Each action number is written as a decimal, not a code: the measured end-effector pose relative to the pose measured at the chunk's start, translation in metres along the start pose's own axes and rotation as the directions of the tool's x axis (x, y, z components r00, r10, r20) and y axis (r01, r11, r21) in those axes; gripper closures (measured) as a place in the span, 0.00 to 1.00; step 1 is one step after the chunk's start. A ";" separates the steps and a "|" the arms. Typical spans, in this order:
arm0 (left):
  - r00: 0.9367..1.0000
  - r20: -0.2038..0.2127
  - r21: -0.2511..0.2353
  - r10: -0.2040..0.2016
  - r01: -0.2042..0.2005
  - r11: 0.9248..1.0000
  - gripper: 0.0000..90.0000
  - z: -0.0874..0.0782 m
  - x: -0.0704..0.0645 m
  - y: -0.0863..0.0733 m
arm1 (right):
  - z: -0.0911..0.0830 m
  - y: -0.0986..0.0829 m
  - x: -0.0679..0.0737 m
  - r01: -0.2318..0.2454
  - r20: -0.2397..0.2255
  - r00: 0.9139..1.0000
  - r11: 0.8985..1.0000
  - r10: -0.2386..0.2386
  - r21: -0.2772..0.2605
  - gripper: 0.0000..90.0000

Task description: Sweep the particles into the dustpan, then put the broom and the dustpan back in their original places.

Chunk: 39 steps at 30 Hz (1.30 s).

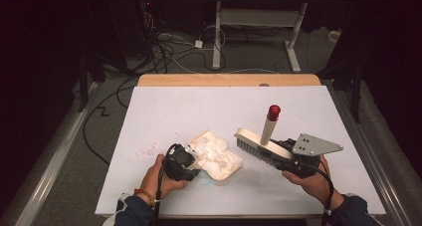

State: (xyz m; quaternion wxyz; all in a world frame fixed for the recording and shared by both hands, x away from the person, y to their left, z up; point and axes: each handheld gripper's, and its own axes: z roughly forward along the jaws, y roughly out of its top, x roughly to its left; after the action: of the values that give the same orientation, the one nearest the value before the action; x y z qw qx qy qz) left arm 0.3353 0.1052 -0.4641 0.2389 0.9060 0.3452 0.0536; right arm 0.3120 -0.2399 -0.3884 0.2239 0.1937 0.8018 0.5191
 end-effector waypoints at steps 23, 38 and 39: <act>0.999 -0.021 -0.029 -0.027 0.027 0.999 0.70 -0.002 0.001 -0.005 | -0.041 -0.024 -0.027 -0.022 0.125 0.992 0.999 0.019 0.027 0.75; 0.990 -0.051 -0.083 -0.131 0.126 0.989 0.70 -0.018 0.016 -0.023 | -0.045 -0.024 -0.028 -0.087 0.027 0.996 0.992 0.085 0.092 0.75; 0.988 -0.052 -0.091 -0.145 0.140 0.986 0.70 -0.019 0.018 -0.025 | -0.046 -0.025 -0.027 -0.087 0.012 0.996 0.991 0.086 0.105 0.75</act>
State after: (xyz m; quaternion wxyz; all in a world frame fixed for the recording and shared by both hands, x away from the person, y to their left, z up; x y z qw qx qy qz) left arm 0.3289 0.1401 -0.4600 0.2712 0.8658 0.4134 0.0776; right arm 0.3067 -0.2979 -0.3904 0.1937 0.2420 0.8181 0.4845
